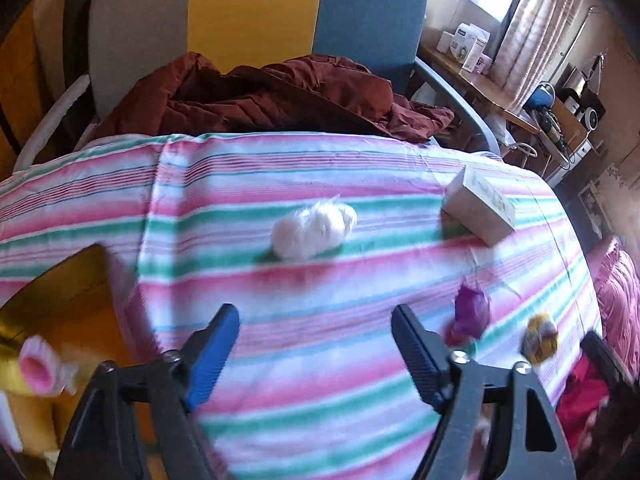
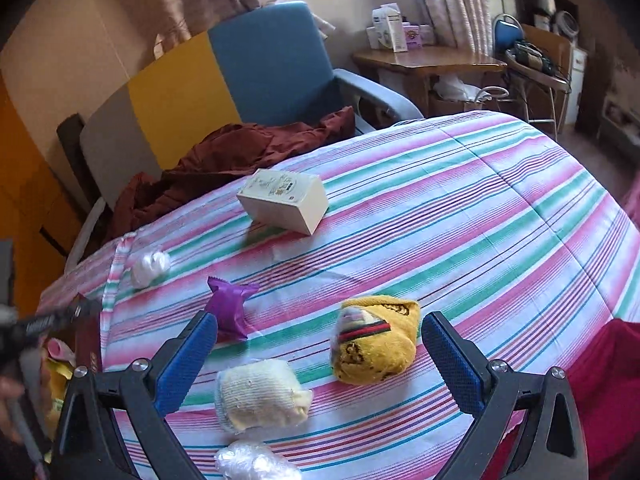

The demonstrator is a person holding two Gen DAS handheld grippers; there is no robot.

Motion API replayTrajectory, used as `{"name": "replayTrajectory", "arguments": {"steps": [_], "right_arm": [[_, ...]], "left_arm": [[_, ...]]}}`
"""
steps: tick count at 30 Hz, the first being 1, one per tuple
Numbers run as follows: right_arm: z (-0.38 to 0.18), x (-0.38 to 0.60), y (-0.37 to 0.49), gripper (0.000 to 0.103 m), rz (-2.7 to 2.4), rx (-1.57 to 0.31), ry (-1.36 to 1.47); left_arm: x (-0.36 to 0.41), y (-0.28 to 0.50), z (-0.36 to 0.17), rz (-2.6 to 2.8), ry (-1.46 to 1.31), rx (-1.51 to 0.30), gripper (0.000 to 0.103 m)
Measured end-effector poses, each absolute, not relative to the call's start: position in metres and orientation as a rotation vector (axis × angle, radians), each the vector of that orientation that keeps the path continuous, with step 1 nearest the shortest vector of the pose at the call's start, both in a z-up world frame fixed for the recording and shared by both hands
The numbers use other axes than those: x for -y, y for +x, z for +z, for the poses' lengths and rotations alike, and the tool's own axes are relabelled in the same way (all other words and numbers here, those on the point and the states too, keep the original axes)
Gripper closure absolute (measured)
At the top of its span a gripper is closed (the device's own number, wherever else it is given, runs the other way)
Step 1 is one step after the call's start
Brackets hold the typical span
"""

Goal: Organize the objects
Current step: 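Grasp the plastic-wrapped bundle with the left tool while the right tool grasps the cream box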

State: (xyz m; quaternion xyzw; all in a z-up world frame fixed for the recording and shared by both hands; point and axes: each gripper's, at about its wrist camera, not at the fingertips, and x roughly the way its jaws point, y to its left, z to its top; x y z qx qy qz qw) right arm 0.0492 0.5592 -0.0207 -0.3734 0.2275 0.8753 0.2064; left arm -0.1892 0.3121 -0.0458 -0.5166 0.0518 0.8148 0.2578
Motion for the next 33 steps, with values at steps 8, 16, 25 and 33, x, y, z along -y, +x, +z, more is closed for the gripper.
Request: {"name": "replayTrajectory", "arguments": {"steps": [8,16,25,33], "right_arm": [[-0.028,-0.559,0.037,0.000,2.443,-0.692,-1.149],[-0.013,-0.567,-0.036,0.000,2.615,-0.339,-1.279],[-0.047,-0.602,-0.160,0.000,2.588,0.022,-1.554],[-0.075,-0.590,-0.190,0.051,2.515,0.097,-1.671]], "left_arm": [[-0.346,-0.236,-0.073,2.231,-1.436,-0.165,0.015],[-0.363,-0.267,-0.098,2.202,-1.479,-0.204,0.015],[-0.364,-0.274,-0.109,2.232,-1.455,-0.202,0.037],[-0.365,-0.259,-0.105,2.220,-1.395,-0.301,0.067]]}}
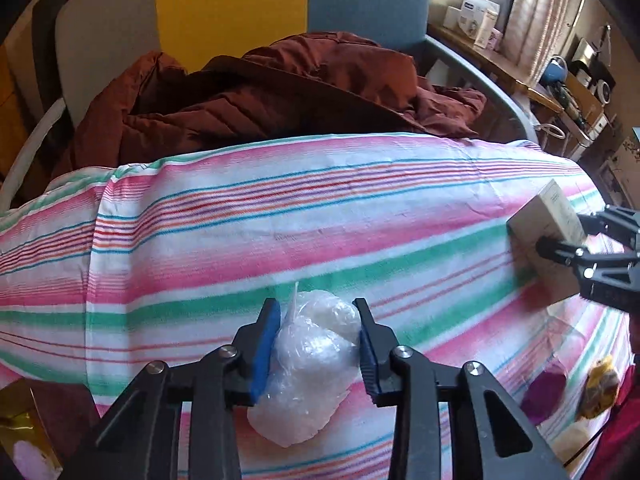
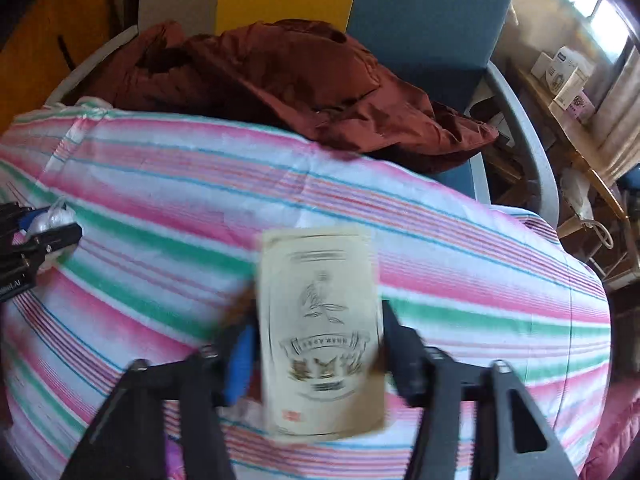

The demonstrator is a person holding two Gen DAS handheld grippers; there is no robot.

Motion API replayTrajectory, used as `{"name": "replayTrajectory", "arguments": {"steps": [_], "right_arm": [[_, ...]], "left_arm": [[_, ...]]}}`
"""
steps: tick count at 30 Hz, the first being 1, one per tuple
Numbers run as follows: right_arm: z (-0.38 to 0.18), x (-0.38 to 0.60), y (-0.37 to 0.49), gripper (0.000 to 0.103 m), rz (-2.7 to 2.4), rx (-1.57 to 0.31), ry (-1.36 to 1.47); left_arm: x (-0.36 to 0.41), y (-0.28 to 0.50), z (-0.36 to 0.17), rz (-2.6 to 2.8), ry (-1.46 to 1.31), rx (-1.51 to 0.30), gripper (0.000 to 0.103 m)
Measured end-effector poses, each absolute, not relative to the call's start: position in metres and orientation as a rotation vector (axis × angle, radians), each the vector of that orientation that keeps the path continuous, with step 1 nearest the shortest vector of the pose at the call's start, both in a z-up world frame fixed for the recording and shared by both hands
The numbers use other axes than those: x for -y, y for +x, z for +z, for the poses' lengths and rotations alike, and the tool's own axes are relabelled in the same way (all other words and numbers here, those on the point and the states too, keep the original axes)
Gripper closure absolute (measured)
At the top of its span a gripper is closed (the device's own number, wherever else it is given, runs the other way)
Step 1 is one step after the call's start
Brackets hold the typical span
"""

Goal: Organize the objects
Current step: 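Grasp the plastic-wrapped bundle with the left tool while the right tool grasps the cream box, then carry the wrapped bundle and cream box into the tray and release both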

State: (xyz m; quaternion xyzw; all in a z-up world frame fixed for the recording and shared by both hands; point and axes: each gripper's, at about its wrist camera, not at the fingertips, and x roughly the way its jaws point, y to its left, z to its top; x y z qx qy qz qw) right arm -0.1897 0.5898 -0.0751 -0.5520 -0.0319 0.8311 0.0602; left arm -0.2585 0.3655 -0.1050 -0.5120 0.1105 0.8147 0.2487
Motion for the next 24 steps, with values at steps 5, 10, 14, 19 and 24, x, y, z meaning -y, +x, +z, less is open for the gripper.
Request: {"name": "replayTrajectory", "arguments": {"steps": [5,10,14,19,24], "right_arm": [[-0.059,-0.560,-0.157,0.052,2.544,0.085,-1.650],[-0.023,-0.535,-0.127,0.052,2.617,0.058,-1.564],[0.002,-0.513,-0.111,0.052,2.665,0.031,-1.509],[0.024,-0.473,-0.090,0.052,2.736,0.006,-1.468],[0.036,-0.427,-0.074,0.052,2.816,-0.025,-1.467]], "left_arm": [[-0.360,-0.231,-0.079,2.197,-1.326,-0.267,0.067],[-0.346,-0.196,-0.034,2.194,-1.246,-0.196,0.067],[-0.329,-0.164,-0.002,2.195,-1.181,-0.141,0.067],[-0.292,-0.128,0.025,2.209,-1.129,-0.056,0.067],[-0.231,-0.105,0.036,2.257,-1.119,0.027,0.067]]}}
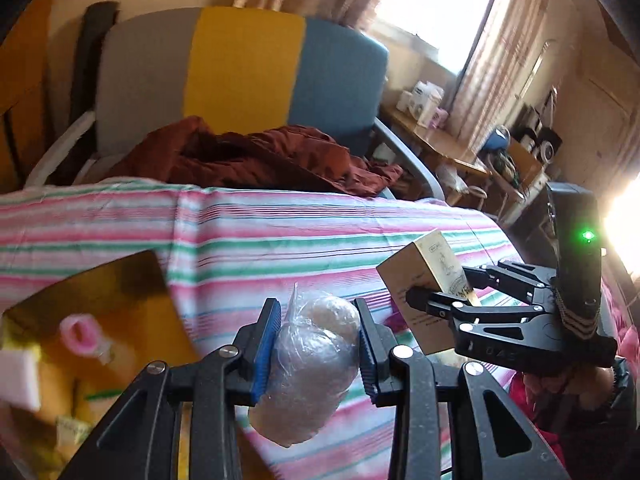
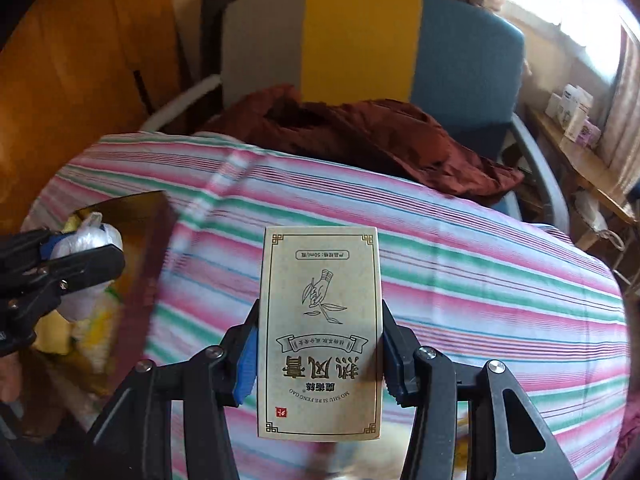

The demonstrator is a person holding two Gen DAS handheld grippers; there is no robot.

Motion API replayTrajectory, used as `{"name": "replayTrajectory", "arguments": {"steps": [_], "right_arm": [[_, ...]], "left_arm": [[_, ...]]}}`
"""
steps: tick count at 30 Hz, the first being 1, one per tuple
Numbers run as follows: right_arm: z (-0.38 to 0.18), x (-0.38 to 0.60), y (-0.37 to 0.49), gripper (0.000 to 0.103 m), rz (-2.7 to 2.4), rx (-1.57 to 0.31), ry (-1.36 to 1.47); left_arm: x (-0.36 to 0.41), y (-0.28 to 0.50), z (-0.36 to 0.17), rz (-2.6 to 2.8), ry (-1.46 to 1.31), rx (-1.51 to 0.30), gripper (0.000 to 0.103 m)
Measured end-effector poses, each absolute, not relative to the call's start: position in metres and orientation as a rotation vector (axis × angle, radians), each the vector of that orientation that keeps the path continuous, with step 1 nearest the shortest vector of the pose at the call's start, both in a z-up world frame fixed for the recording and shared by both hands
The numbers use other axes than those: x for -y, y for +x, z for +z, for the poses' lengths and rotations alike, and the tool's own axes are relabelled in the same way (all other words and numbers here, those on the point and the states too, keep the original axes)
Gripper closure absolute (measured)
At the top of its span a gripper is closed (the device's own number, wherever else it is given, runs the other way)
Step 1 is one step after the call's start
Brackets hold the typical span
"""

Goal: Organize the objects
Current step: 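Carry the wrapped bundle and cream box into the tray and release both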

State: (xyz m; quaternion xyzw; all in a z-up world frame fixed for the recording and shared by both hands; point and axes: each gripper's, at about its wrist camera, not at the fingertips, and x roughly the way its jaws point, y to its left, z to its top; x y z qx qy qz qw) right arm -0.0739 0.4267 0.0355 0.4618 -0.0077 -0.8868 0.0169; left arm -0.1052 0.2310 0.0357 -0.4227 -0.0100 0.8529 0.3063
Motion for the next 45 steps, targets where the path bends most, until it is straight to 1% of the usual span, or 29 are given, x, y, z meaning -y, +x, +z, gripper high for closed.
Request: {"name": "replayTrajectory", "arguments": {"steps": [7,12,19,27,38,45], "right_arm": [[0.031,-0.347,-0.061,0.052,-2.650,0.052,1.358],[0.022,-0.291,-0.058,0.052,-2.584,0.113,1.306],[0.010,-0.236,-0.054,0.052,-2.541,0.107,1.277],[0.006,-0.211,-0.053,0.052,-2.542,0.044,1.289],[0.006,-0.208,-0.057,0.051,-2.549,0.022,1.299],[0.002,-0.212,-0.069,0.051,-2.560,0.018,1.319]], "left_arm": [[-0.122,-0.089,0.028,2.397,-1.145,0.133,0.067],[-0.056,-0.073,0.017,2.530,-1.154,0.151,0.067],[0.007,-0.048,-0.001,2.675,-1.163,0.179,0.067],[0.016,-0.035,-0.009,2.758,-1.134,0.116,0.067],[0.015,-0.036,-0.016,2.740,-1.168,0.128,0.067],[0.023,-0.039,-0.019,2.738,-1.186,0.183,0.067]]}}
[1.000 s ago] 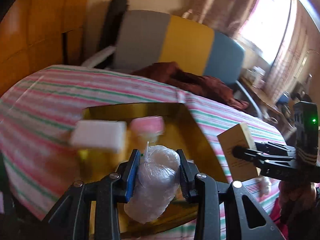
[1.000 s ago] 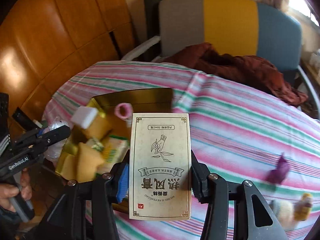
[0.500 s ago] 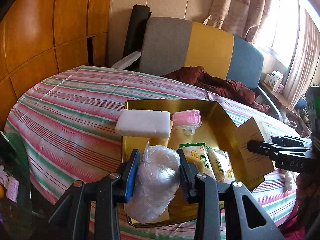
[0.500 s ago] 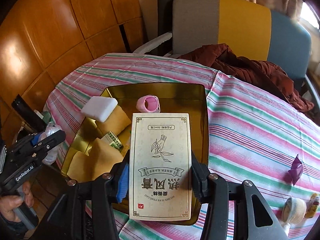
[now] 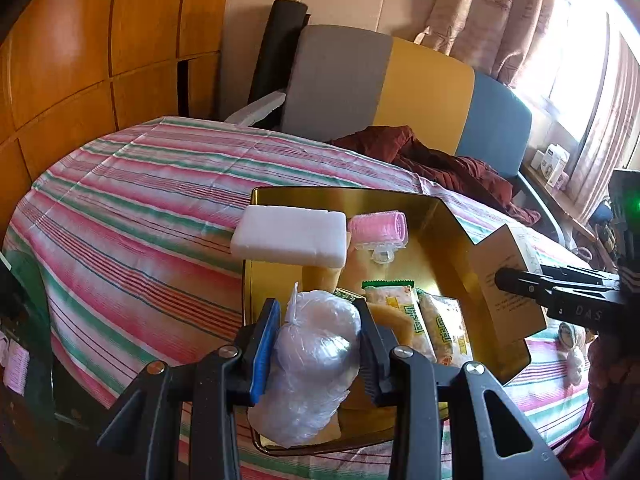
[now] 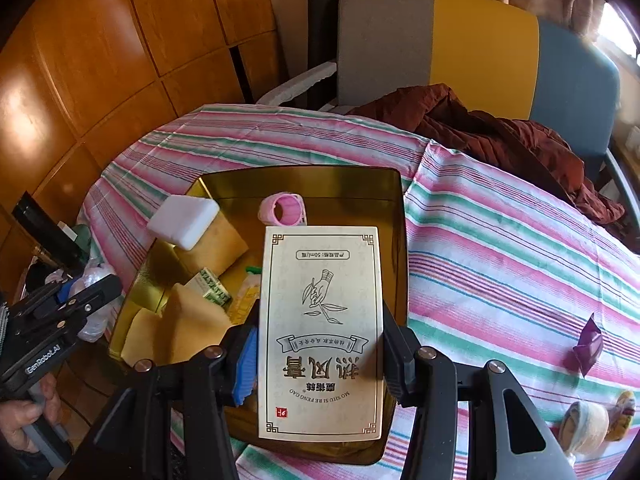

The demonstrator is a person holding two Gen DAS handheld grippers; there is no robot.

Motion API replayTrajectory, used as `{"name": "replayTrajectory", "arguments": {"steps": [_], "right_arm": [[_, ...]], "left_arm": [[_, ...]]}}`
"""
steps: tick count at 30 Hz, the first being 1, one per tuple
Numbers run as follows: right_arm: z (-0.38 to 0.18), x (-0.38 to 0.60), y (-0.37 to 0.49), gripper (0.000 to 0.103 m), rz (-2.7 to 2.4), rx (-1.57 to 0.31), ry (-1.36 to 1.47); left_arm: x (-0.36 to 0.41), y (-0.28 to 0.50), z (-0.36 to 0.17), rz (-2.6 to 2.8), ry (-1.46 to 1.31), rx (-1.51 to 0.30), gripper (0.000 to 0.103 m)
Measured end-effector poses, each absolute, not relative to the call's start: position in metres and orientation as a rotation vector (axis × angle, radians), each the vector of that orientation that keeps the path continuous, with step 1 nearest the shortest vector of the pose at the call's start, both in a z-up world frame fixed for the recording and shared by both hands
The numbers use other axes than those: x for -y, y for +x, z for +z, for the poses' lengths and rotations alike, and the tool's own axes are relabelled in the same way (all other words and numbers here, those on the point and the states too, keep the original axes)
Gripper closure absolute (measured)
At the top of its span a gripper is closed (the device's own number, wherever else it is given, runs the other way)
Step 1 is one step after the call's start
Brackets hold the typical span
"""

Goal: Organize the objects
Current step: 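Carry the wrapped bundle and cream box into the tray and release both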

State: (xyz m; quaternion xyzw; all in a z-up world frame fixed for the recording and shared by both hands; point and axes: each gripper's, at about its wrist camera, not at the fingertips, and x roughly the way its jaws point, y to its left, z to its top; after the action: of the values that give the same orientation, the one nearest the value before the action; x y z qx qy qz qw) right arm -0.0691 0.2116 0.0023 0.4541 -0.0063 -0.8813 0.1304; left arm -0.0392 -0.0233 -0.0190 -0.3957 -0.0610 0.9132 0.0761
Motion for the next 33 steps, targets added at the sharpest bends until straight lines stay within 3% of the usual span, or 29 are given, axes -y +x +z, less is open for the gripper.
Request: {"name": "replayTrajectory", "arguments": {"steps": [13,15,16,18,19,27,33], "right_arm": [[0.007,-0.211,-0.098,0.051,-2.589,0.017,1.300],[0.008,-0.210,-0.105,0.051,-2.599,0.014,1.293],[0.009,-0.210,-0.109,0.051,-2.609,0.016,1.290],[0.010,-0.210,-0.119,0.042,-2.639,0.019,1.285],[0.011,-0.211,-0.122,0.032,-2.644,0.030,1.277],[-0.002,-0.216,-0.111,0.030,-2.624,0.103,1.326],[-0.007,-0.216,-0.090,0.021,-2.620,0.116,1.329]], "left_arm": [[0.041,-0.052,-0.020,2.741,-1.202,0.272,0.066],[0.036,-0.056,-0.019,2.738,-1.176,0.237,0.063],[0.034,-0.060,-0.021,2.726,-1.196,0.223,0.055],[0.031,-0.066,-0.026,2.702,-1.243,0.227,0.052],[0.031,-0.067,-0.028,2.707,-1.255,0.230,0.052],[0.034,-0.057,-0.032,2.745,-1.271,0.239,0.052],[0.029,-0.049,-0.024,2.740,-1.239,0.237,0.052]]}}
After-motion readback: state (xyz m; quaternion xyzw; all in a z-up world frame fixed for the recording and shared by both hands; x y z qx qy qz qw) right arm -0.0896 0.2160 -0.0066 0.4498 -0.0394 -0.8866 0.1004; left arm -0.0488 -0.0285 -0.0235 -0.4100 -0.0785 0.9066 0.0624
